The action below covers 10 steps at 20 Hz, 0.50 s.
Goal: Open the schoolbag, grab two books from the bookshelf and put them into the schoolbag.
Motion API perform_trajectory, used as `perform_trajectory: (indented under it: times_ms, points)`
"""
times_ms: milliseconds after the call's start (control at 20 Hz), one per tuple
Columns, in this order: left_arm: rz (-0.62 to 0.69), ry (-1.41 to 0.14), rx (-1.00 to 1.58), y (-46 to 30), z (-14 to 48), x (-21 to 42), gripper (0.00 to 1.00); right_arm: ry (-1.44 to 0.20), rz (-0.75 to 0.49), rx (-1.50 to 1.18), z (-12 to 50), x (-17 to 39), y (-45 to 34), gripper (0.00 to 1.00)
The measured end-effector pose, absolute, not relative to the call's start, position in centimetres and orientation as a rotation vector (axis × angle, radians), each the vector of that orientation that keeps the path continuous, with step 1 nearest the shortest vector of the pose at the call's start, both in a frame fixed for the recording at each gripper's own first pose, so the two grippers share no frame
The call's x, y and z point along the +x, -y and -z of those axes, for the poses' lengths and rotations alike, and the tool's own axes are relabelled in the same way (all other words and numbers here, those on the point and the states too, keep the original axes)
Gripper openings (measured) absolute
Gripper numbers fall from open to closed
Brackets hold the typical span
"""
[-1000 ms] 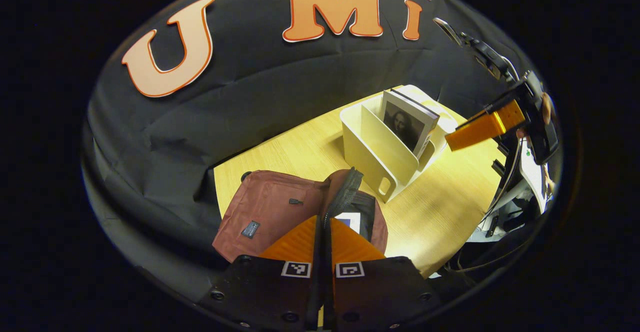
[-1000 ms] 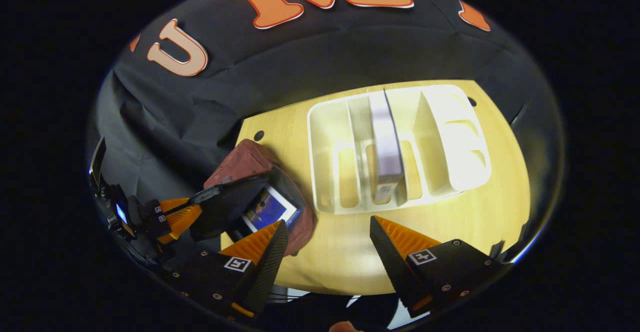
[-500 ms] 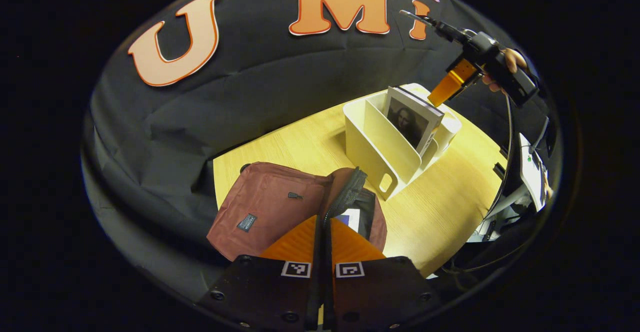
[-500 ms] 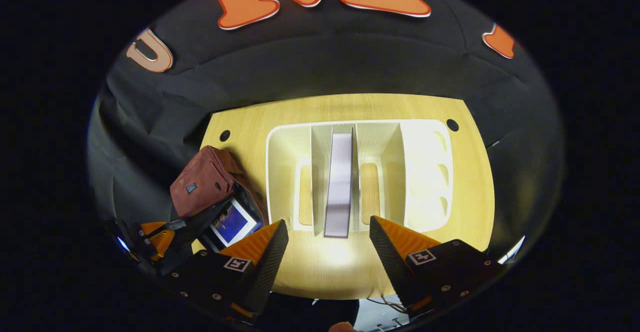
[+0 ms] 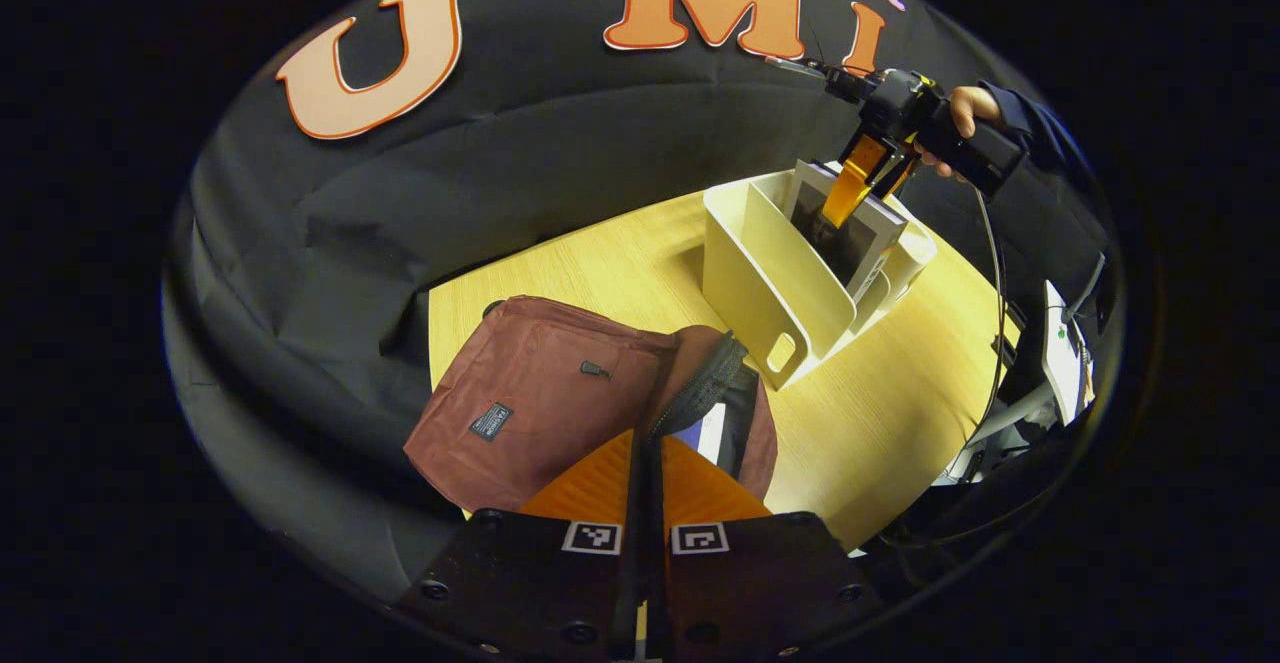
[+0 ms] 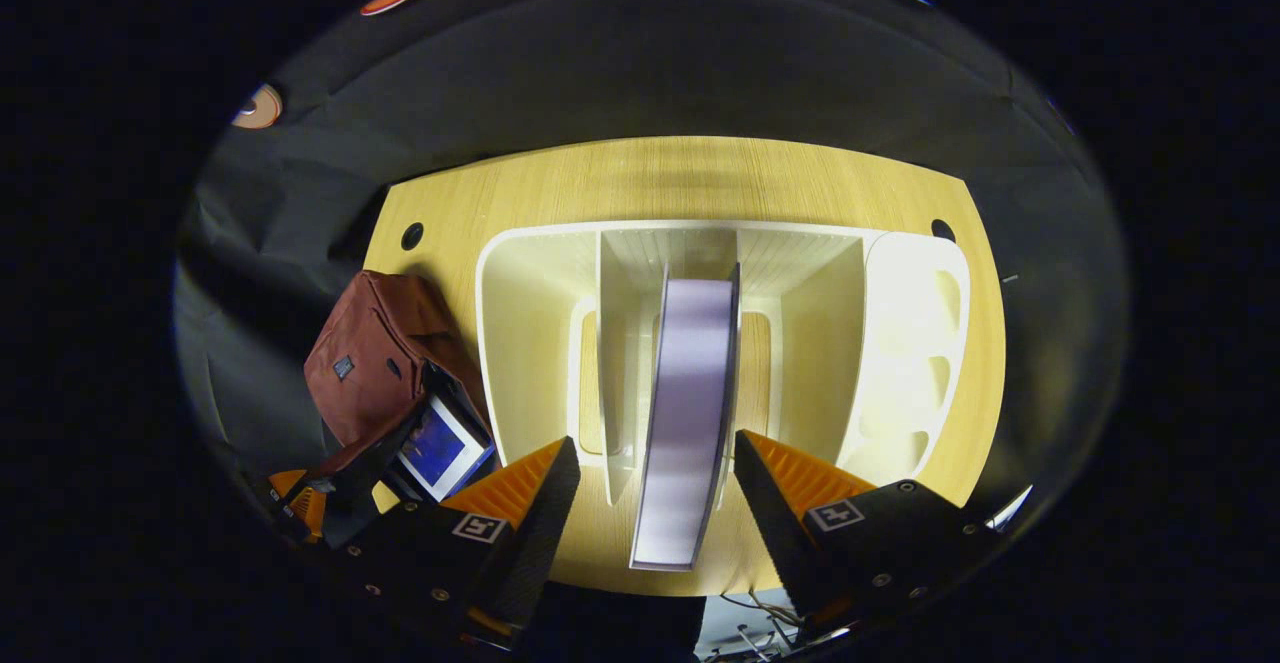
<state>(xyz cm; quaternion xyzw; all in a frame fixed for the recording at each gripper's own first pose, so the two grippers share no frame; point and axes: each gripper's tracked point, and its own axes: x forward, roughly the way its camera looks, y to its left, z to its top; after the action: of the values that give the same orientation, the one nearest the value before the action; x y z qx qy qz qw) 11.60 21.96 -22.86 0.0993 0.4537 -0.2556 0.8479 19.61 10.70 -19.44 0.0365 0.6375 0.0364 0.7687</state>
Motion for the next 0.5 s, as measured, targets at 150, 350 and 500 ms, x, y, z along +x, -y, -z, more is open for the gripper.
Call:
perform_trajectory:
  times_ms: [150,350,500]
  points:
    - [0.546,-0.954,0.217,-21.6,22.8,11.7,0.04,-1.414,-0.039,0.092,20.1,20.0,-10.1,0.74]
    - [0.551,-0.955,0.222,-21.4,22.9,11.8,0.04,-1.420,0.013,0.060,19.9,19.7,-8.6,0.36]
    - [0.553,-0.949,0.224,-21.3,22.8,11.8,0.04,-1.404,0.032,0.072,17.8,19.2,-8.0,0.33]
